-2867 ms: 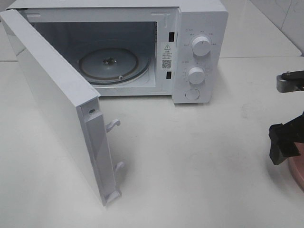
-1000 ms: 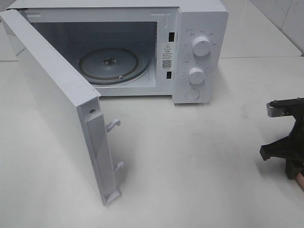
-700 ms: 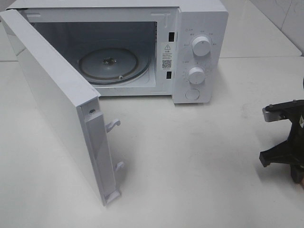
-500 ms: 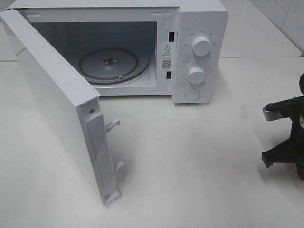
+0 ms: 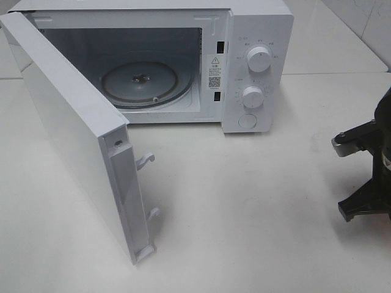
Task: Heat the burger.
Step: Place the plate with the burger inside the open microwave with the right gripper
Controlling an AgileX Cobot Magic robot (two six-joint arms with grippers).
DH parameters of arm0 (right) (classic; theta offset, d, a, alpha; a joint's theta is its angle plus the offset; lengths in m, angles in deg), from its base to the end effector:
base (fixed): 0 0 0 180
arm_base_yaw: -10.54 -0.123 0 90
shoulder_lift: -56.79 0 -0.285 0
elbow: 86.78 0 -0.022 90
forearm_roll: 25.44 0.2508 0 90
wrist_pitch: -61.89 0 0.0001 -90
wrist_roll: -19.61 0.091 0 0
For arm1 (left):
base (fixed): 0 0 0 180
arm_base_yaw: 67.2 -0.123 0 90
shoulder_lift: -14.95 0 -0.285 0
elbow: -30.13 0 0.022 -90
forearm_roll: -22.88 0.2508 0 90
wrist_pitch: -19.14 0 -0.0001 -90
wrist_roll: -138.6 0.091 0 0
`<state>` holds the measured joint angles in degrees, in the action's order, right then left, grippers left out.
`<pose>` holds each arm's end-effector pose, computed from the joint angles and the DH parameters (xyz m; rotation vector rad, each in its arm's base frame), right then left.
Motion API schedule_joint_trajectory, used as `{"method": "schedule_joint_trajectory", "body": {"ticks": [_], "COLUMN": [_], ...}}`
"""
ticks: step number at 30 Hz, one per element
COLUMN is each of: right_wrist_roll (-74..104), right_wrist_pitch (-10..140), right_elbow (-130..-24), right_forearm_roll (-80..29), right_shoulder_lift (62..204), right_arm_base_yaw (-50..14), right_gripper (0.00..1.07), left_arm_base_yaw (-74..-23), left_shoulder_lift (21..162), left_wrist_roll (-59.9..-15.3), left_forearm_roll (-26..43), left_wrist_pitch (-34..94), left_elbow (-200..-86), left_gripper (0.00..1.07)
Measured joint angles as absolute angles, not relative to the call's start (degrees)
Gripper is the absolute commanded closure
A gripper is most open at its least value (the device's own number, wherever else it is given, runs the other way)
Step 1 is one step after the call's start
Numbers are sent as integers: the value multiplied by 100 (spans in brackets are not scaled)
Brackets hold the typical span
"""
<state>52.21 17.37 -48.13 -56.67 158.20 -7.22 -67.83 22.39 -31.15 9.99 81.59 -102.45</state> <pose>0.2329 0.0398 0.1394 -0.2245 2.9988 -0.5511 -0.0103 -0.0181 0.2821 0.1879 2.0215 -0.1495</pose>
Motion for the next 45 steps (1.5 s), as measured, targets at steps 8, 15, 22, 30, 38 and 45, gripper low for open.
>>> {"method": "schedule_joint_trajectory", "body": {"ticks": [8, 15, 22, 30, 38, 45], "right_wrist_roll": [5330, 5330, 5330, 5272, 5209, 5204], "right_wrist_pitch": [1342, 1107, 740, 345, 133, 133], "right_elbow": [-4767, -4601, -4326, -4263, -4263, -4263], "right_forearm_roll": [-5793, -5833, -5902, -5908, -5908, -5908], "right_shoulder_lift": [15442, 14972, 14405, 14038, 14026, 14026], "right_arm_base_yaw": [-1054, -1472, -2143, -2922, -3632, -4182], "right_gripper": [107, 107, 107, 107, 107, 107], "left_arm_base_yaw": [-6783, -6783, -6783, -6783, -6783, -6783], "left_shoulder_lift": [2239, 2239, 2239, 2239, 2239, 2239], "left_wrist_roll": [-3115, -3115, -3115, -3115, -3115, -3115], "left_forearm_roll": [999, 999, 999, 999, 999, 999], "left_wrist_pitch": [8159, 8159, 8159, 8159, 8159, 8159], "left_elbow": [-10245, -10245, -10245, -10245, -10245, -10245], "left_gripper": [9, 9, 9, 9, 9, 9]}}
